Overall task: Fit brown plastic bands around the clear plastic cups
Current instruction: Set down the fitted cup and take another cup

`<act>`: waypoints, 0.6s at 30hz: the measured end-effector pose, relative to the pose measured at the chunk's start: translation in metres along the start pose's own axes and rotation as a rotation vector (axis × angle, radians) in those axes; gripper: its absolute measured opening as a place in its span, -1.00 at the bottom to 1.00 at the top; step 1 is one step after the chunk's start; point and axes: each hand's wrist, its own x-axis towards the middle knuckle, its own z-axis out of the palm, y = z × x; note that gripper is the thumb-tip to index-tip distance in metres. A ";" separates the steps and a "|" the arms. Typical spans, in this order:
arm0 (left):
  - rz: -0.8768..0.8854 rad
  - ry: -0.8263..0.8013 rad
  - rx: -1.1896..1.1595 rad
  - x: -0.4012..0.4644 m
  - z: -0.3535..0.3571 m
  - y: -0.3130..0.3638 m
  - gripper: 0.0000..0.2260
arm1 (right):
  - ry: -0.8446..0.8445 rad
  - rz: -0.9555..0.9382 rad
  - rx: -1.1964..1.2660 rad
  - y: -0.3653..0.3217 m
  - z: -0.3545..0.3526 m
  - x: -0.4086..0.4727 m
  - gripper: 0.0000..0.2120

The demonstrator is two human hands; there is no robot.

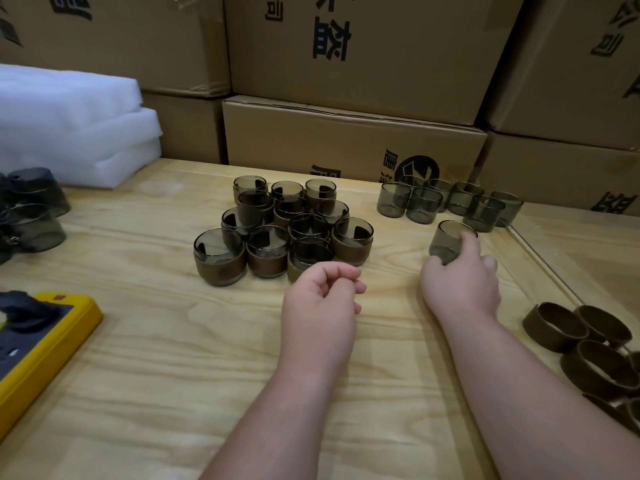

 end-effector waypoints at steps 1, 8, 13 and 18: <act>0.006 -0.014 0.002 -0.001 0.000 0.000 -0.76 | 0.002 0.001 0.006 0.001 0.000 -0.001 -0.44; 0.030 -0.218 0.157 -0.005 0.004 0.000 -0.74 | 0.071 -0.139 -0.114 0.010 -0.015 -0.041 -0.65; 0.192 -0.550 0.578 -0.008 0.001 -0.007 -0.35 | 0.027 -0.268 0.166 0.035 -0.038 -0.089 -0.87; 0.234 -0.605 0.495 -0.008 0.002 -0.011 -0.24 | -0.074 -0.219 0.730 0.052 -0.055 -0.117 -0.96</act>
